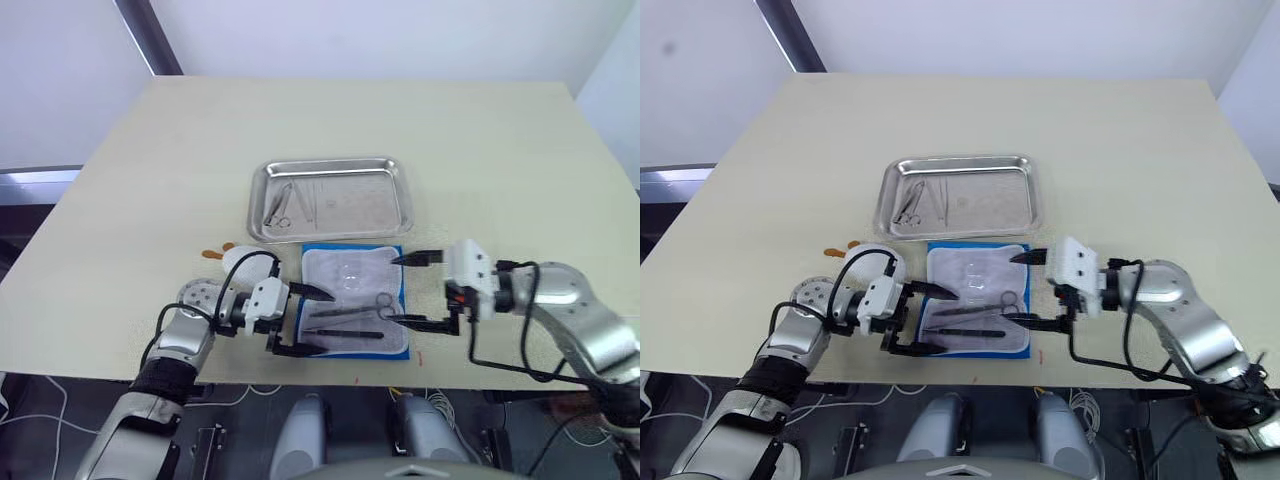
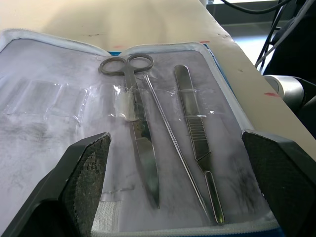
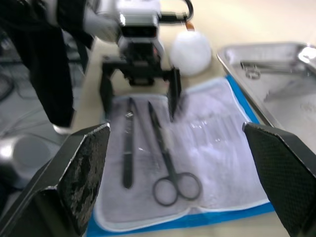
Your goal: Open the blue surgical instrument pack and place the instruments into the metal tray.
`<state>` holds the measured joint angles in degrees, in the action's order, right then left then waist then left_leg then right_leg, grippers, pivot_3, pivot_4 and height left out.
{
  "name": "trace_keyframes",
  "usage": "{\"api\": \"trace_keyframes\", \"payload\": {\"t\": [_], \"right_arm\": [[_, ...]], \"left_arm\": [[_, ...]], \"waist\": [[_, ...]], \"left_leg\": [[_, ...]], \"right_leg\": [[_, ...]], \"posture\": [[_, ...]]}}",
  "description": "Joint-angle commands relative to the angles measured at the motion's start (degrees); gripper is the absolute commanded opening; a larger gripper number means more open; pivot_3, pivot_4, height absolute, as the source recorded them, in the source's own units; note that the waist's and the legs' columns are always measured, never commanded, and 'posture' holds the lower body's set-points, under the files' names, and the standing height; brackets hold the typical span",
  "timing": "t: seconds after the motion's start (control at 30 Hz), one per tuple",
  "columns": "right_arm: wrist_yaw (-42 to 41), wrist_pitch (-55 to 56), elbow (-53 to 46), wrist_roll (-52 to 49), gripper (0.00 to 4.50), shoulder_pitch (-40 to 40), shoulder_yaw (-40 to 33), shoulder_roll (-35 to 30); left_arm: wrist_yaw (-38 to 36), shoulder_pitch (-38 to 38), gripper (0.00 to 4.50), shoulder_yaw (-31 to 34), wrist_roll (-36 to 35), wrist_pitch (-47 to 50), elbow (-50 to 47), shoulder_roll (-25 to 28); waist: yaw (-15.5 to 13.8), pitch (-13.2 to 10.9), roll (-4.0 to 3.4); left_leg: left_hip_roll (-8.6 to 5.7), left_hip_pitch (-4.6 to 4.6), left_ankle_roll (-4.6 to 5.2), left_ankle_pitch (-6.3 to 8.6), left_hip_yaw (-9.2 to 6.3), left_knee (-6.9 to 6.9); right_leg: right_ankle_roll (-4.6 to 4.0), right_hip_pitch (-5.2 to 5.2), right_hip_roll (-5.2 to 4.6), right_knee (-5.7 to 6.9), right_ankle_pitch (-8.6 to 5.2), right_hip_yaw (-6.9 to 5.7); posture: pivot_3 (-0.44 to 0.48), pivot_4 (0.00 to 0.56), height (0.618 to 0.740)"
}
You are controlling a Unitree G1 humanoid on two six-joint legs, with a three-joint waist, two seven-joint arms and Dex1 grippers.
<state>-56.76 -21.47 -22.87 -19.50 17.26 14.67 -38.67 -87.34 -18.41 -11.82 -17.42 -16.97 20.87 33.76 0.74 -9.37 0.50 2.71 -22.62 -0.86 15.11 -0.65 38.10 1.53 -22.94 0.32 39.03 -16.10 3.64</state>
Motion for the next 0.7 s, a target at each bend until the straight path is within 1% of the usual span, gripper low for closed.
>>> {"api": "trace_keyframes", "payload": {"t": [0.03,0.23,0.4,0.63,0.7], "right_arm": [[2.04,0.73,2.34,5.85,4.5,2.97,3.15,1.11],[4.3,-3.14,6.34,12.2,4.5,7.52,8.4,4.3],[4.4,-5.12,7.77,14.19,4.5,8.9,10.14,6.25],[4.26,-5.03,11.01,18.37,4.5,10.37,12.68,7.37],[2.73,-5.12,10.88,18.77,4.5,10.27,13.86,6.9]], "left_arm": [[-0.07,1.78,4.47,-2.49,3.32,2.24,2.16,0.21],[0.41,2.06,4.47,-2.72,4.06,2.55,1.94,0.71],[0.93,2.44,4.47,-2.78,4.28,2.54,1.77,0.61],[1.56,3.14,4.47,-2.6,4.18,3.02,0.95,0.75],[1.59,3.87,4.47,-2.33,4.01,2.9,0.48,1.18]], "waist": [[0.0,0.01,0.0],[0.12,0.09,-0.09],[0.1,0.11,-0.09],[0.12,0.19,-0.12],[0.13,0.28,-0.13]], "left_leg": [[0.0,-0.01,0.03,0.02,0.01,0.02],[0.01,-0.01,0.06,0.04,0.01,0.09],[0.01,-0.03,0.12,0.07,0.01,0.12],[0.01,-0.03,0.14,0.08,0.01,0.13],[0.01,-0.03,0.14,0.09,0.01,0.14]], "right_leg": [[0.0,0.0,0.0,-0.01,0.0,0.01],[0.0,0.0,0.01,0.04,0.0,0.01],[0.0,0.0,0.01,0.04,0.0,0.01],[0.0,0.0,0.01,0.05,0.0,0.02],[0.0,0.0,0.01,0.05,0.0,0.01]], "posture": [[0.0,0.15,0.74],[0.0,0.15,0.74],[0.0,0.15,0.74],[0.0,0.15,0.74],[0.0,0.15,0.74]]}}
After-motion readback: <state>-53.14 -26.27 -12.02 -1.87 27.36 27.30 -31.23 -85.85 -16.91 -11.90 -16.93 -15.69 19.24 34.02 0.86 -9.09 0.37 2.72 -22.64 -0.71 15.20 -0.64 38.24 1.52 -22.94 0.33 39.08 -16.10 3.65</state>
